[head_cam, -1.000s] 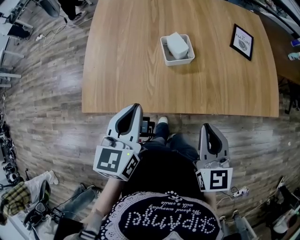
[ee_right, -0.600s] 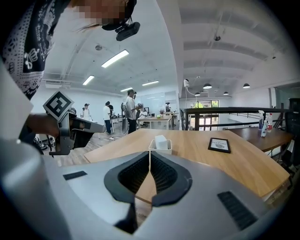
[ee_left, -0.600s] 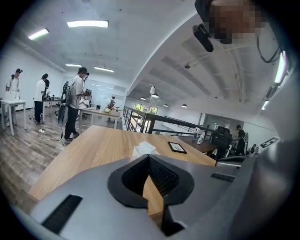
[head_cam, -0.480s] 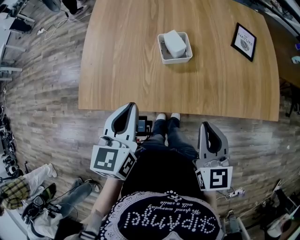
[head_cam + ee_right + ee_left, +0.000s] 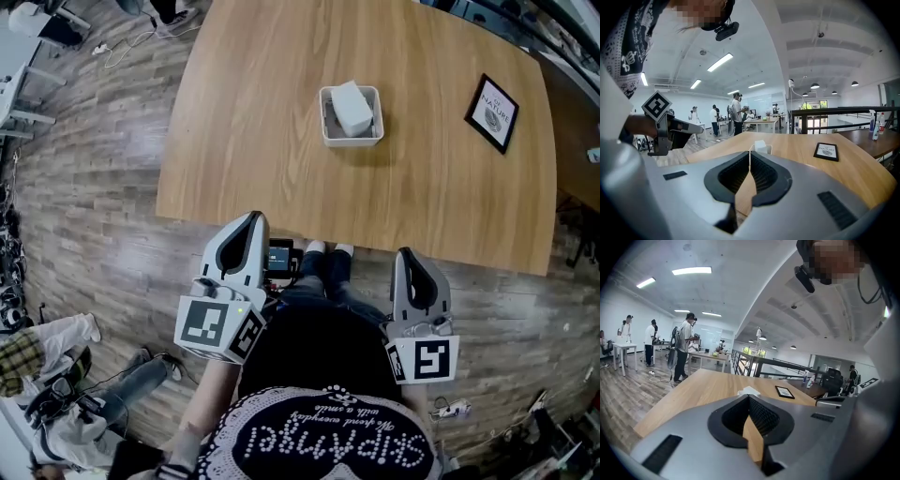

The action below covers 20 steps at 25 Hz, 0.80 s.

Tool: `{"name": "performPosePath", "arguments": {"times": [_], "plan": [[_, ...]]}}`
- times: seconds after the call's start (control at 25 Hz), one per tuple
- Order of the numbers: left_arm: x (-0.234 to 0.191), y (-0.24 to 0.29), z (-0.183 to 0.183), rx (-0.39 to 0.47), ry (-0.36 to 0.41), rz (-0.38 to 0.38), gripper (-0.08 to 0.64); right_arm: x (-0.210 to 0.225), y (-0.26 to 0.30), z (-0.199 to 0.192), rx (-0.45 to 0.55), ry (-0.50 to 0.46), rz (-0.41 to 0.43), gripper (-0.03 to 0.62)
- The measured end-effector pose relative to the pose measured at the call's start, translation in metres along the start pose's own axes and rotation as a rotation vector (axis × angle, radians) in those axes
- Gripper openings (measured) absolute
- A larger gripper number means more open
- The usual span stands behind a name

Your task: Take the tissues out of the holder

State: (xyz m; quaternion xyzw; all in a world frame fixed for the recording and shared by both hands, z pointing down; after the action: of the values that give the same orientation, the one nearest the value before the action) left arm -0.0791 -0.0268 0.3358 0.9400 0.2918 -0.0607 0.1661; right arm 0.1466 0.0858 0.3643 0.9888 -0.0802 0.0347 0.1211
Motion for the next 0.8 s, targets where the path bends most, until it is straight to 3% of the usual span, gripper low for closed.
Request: {"name": "performPosePath", "arguments": {"times": [0.48,0.68,0.8], "plan": [[0.001,-0.002,0.003,0.038,0.008,0.095,0.005,0.026,0.003,-0.005,0.004,-0.006,0.044,0.018],[0.007,0.003,0.003,0.038,0.014,0.072,0.005,0.029,0.003,-0.004,0.010,-0.004,0.025,0.018],[0.022,0.014,0.001,0.026,0.041,0.006,0.005,0.028,0.007,-0.004,0.008,-0.004,0.012,0.018]]}}
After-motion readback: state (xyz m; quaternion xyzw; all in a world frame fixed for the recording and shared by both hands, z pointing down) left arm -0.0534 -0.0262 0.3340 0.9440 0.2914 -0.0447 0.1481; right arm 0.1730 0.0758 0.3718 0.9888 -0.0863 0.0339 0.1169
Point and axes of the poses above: the fingertips, and each gripper's own axes: y forward along the fingers, x to its right, z out of its top, the point moved 5 cm from there along -y, backward along the fingers, and after that the axes turned 7 degrees about x, right-handed, at the moved point
